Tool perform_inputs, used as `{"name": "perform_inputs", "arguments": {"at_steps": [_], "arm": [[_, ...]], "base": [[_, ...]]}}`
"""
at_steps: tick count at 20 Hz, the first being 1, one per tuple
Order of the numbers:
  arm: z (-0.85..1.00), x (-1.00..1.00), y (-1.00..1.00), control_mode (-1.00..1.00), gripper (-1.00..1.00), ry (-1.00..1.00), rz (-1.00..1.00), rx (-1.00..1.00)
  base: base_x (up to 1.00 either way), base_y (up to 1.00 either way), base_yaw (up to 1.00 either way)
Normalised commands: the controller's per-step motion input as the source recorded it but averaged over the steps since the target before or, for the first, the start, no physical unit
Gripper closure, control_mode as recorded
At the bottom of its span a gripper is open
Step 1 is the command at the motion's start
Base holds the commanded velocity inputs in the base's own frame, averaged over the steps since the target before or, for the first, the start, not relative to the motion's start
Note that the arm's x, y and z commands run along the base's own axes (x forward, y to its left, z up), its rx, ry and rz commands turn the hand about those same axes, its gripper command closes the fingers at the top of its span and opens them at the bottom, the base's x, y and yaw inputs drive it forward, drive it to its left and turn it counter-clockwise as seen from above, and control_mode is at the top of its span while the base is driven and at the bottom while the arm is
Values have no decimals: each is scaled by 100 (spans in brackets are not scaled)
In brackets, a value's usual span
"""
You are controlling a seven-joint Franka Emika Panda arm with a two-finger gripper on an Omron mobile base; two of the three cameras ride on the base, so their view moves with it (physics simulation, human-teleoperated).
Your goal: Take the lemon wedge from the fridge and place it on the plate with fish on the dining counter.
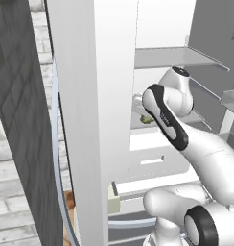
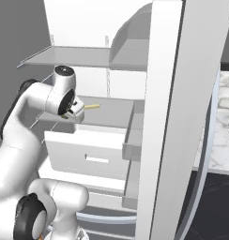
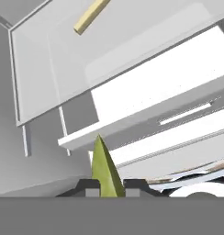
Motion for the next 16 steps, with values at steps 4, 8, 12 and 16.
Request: {"name": "perform_inputs", "arguments": {"at_steps": [4, 8, 12, 16], "arm": [[18, -100, 0, -100, 100, 6, -22, -8], [22, -100, 0, -100, 100, -6, -26, -27], [37, -86, 0, -100, 100, -30, -32, -34], [3, -8, 0, -100, 100, -6, -4, -3]], "base": [[0, 0, 0], [0, 0, 0], [0, 0, 0], [0, 0, 0]]}}
